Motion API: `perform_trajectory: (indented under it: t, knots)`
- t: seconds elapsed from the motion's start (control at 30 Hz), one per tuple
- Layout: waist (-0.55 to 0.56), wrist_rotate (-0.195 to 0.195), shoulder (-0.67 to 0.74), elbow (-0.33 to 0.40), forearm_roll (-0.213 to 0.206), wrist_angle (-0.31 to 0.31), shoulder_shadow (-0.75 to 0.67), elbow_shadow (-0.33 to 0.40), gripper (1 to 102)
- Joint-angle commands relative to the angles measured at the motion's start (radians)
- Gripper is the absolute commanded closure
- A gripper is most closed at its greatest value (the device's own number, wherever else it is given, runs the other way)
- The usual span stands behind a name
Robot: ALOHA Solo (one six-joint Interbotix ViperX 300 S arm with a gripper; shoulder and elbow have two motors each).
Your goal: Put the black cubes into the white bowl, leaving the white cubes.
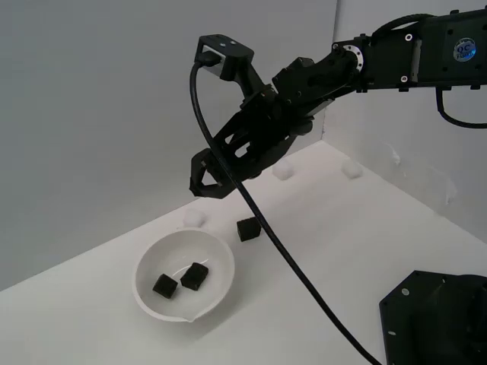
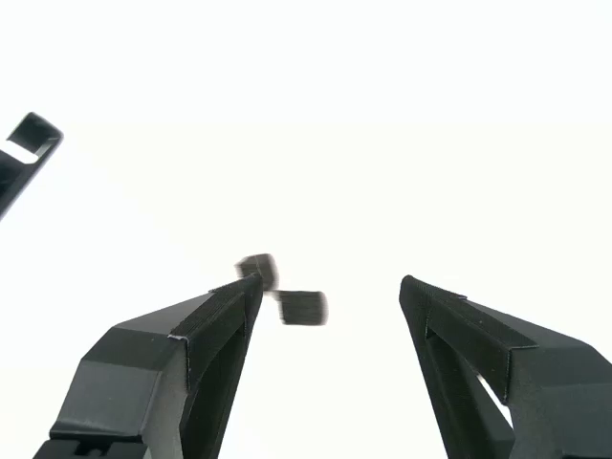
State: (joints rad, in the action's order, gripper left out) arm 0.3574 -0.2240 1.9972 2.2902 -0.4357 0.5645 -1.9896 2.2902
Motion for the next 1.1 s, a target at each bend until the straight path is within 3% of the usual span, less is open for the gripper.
perform_trajectory:
  t: [0.0,0.23,0.6,1.07]
  knots:
    - [-0.046,-0.017,0.034,0.017,-0.006,0.006,-0.041,0.015,20]
    - [-0.149,-0.032,0.032,0.060,0.052,0.006,-0.038,0.057,20]
    - [-0.213,-0.032,-0.028,0.075,0.127,0.003,0.023,0.071,20]
    - [-0.164,-0.041,-0.161,0.078,0.124,-0.080,0.155,0.075,16]
